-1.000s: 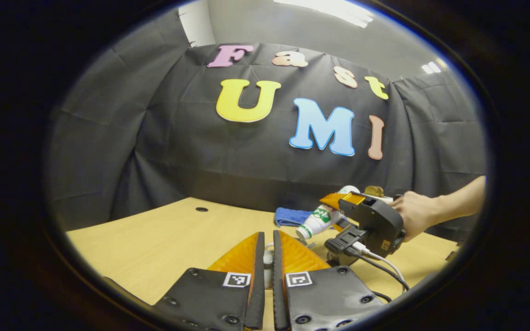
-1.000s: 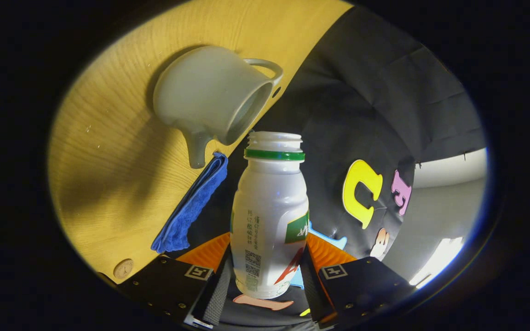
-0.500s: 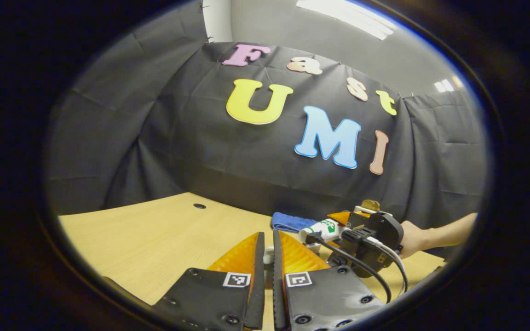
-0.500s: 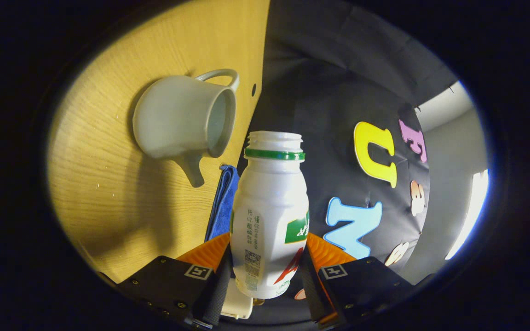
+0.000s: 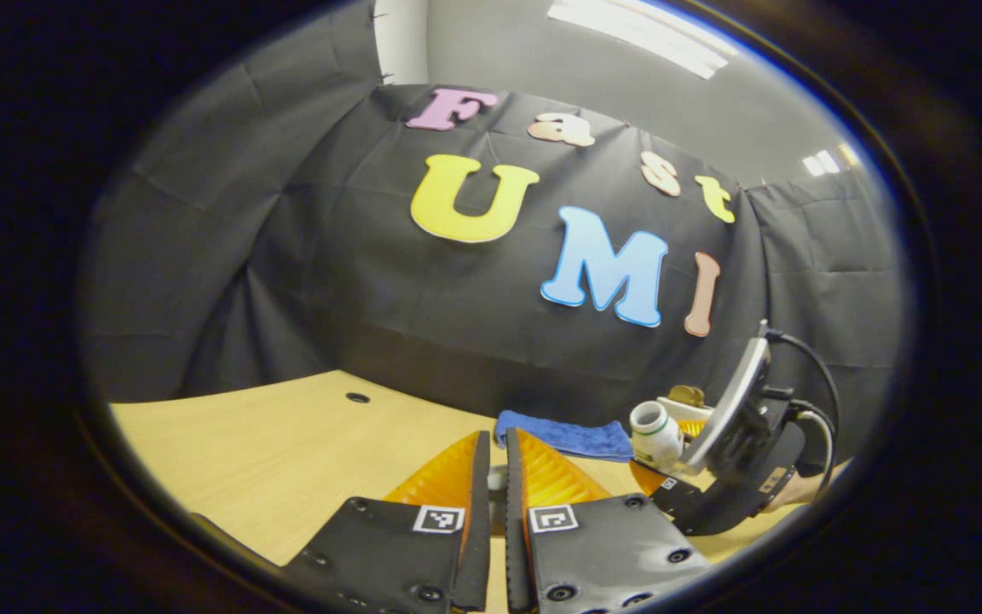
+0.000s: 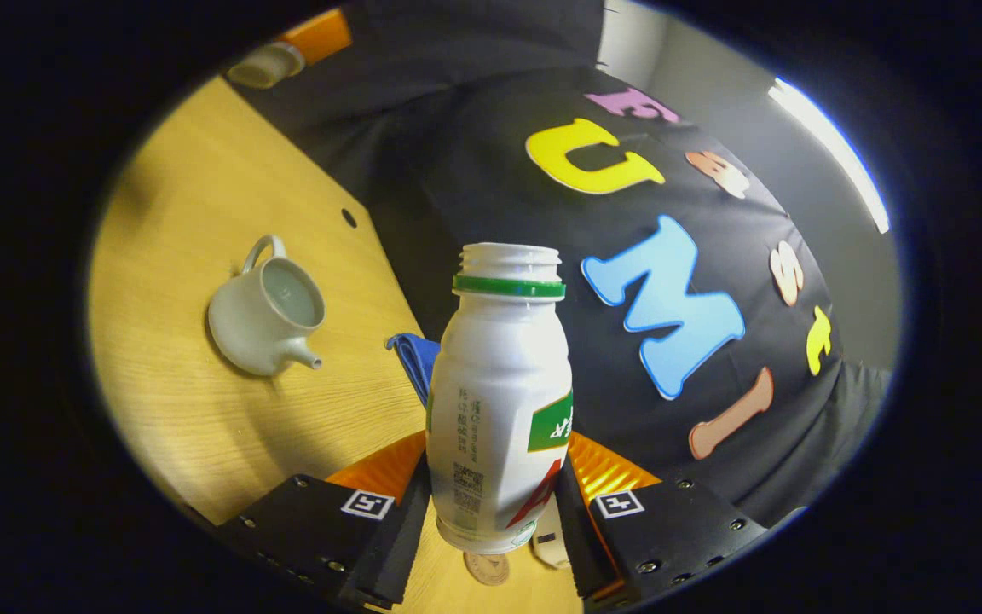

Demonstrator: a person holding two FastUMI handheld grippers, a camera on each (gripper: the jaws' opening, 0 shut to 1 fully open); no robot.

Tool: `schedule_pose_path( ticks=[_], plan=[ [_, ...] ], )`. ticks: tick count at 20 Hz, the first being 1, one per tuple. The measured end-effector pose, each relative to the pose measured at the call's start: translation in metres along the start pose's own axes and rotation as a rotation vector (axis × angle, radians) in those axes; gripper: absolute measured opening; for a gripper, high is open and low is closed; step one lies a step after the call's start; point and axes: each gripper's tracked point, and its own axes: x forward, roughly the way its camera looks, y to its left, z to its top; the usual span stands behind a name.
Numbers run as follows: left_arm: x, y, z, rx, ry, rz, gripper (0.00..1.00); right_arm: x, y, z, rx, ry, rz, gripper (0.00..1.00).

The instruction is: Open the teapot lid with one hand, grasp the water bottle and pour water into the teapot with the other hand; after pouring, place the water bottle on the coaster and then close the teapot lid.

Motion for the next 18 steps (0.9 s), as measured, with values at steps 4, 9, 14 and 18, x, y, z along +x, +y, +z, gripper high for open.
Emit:
schedule_pose_path(
  ticks=[4,9,14,18],
  plan=[
    [0.041,-0.022,-0.011,0.06,0.032,-0.048,0.18,-0.018,-0.014,-0.011,0.331,0.025,0.051,0.7],
    [0.094,-0.043,-0.039,0.183,0.079,-0.076,0.18,-0.024,-0.051,-0.037,0.485,0.014,-0.027,0.71],
    [0.124,-0.048,-0.078,0.287,0.144,-0.044,0.17,-0.024,-0.069,-0.083,0.607,0.081,-0.079,0.71],
    [0.135,-0.046,-0.089,0.32,0.159,-0.033,0.18,-0.027,-0.089,-0.088,0.66,0.074,-0.134,0.71]
  ],
)
